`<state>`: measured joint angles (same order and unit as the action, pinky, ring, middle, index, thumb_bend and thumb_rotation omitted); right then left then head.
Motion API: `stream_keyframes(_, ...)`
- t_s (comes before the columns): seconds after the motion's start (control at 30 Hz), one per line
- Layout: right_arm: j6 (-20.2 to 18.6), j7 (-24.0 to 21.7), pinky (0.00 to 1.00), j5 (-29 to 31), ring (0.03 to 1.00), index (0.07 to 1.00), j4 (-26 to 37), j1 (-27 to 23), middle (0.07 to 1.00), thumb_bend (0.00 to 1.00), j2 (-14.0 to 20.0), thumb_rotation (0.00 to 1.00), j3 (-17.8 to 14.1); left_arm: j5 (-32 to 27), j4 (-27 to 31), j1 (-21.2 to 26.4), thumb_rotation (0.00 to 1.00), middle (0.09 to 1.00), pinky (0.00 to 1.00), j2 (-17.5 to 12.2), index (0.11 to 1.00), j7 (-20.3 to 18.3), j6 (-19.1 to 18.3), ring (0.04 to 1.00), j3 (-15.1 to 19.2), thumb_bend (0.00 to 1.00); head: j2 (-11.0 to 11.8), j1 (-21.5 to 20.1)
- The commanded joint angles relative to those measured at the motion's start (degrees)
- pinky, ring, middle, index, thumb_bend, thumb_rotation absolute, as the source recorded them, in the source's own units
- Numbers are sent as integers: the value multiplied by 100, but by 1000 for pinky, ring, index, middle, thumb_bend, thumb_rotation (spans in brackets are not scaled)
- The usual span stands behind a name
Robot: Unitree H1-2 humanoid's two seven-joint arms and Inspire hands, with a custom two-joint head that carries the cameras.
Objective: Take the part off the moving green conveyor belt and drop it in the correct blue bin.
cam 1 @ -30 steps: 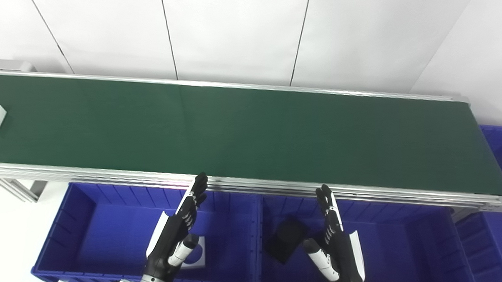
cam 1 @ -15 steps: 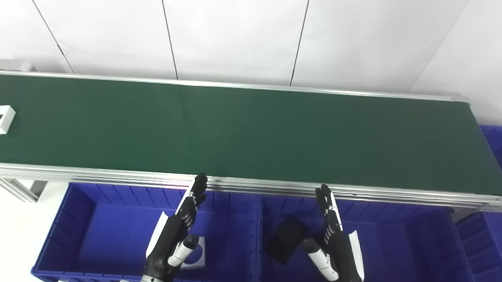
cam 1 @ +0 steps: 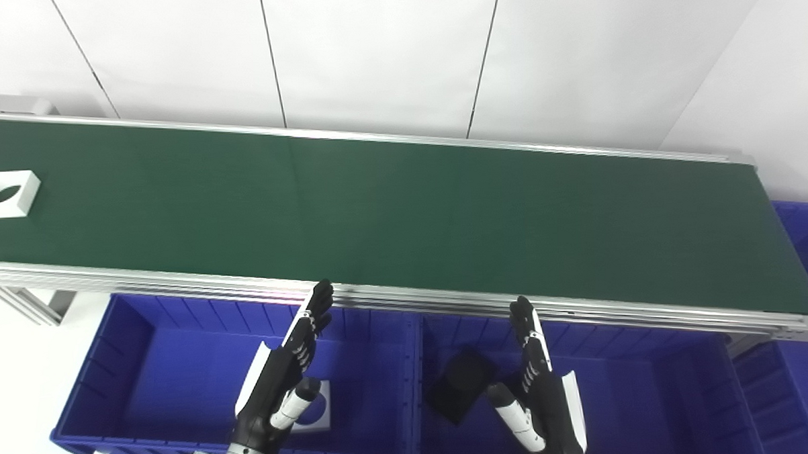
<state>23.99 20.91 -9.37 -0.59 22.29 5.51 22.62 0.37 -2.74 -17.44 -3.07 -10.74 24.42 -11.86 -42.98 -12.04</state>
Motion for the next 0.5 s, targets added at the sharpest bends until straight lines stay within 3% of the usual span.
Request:
stream_keyframes(0.0, 293, -13, 1000, -22, 978, 1000, 61, -47, 972, 801, -19, 802, -2, -23, 71, 72, 916, 1000, 1000, -1, 1000, 6, 249, 1000, 2, 900, -2, 6)
stream_keyframes(0.47, 293, -149, 1000, 116, 996, 1000, 78, -16, 980, 805, -87, 793, -49, -25, 43, 71, 914, 1000, 1000, 10, 998, 5, 249, 1000, 4, 901, -3, 3)
